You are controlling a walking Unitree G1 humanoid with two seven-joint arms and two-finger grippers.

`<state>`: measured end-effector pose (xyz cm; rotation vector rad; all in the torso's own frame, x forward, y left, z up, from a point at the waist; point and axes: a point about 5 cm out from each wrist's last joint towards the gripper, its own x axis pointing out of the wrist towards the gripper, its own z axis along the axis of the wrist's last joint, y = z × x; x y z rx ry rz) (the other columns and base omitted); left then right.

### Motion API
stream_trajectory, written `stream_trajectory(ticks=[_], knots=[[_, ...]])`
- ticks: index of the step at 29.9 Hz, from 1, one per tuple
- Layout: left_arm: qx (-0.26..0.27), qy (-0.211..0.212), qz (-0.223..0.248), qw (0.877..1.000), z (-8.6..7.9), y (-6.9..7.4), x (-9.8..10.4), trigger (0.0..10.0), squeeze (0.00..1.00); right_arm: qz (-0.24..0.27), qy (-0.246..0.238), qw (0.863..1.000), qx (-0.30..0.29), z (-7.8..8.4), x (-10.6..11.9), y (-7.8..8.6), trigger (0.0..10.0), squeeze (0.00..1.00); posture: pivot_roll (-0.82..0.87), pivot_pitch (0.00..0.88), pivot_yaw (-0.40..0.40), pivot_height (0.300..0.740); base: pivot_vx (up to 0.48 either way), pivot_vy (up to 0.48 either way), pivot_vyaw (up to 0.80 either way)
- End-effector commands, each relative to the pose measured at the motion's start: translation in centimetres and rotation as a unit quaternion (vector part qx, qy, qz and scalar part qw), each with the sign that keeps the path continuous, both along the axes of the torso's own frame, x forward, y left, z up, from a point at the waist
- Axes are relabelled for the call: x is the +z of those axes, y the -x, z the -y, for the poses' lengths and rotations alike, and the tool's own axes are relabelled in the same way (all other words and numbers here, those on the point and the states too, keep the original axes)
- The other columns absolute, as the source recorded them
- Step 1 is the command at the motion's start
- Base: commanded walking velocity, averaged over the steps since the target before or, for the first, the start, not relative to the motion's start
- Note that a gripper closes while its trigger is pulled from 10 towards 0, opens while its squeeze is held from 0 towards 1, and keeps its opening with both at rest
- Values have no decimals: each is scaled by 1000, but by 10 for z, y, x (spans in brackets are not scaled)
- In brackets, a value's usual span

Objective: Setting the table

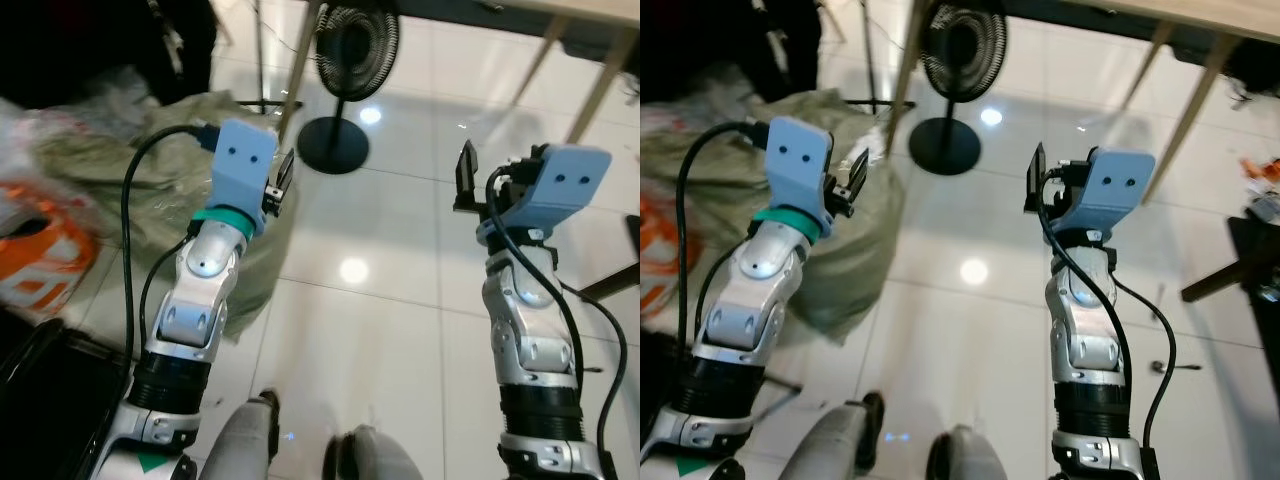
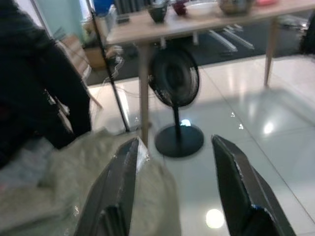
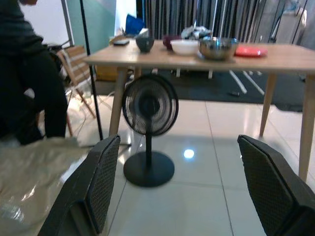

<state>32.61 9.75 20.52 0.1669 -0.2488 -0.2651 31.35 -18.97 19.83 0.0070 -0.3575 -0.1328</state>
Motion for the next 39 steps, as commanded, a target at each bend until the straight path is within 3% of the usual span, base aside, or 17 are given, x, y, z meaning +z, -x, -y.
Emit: stream_trajectory(ticks=[1,12,21,39], knots=[[-12,-1,-6,1000,5,1,-3,10000,0,-3,0,1000,-12,6,-2,2,10000,0,141,106,12,740,-375,0,0],[-13,-1,-4,1000,6,1,-3,10000,0,-3,-1,1000,-13,6,-3,3,10000,0,139,106,14,740,-361,0,0],[-17,8,-7,1000,7,1,-2,10000,0,-5,-3,1000,-13,7,-3,3,10000,0,137,110,13,740,0,0,0],[-20,8,-12,1000,8,1,-3,10000,0,-7,-16,1000,-12,8,-3,4,10000,0,136,115,14,740,0,0,-800]])
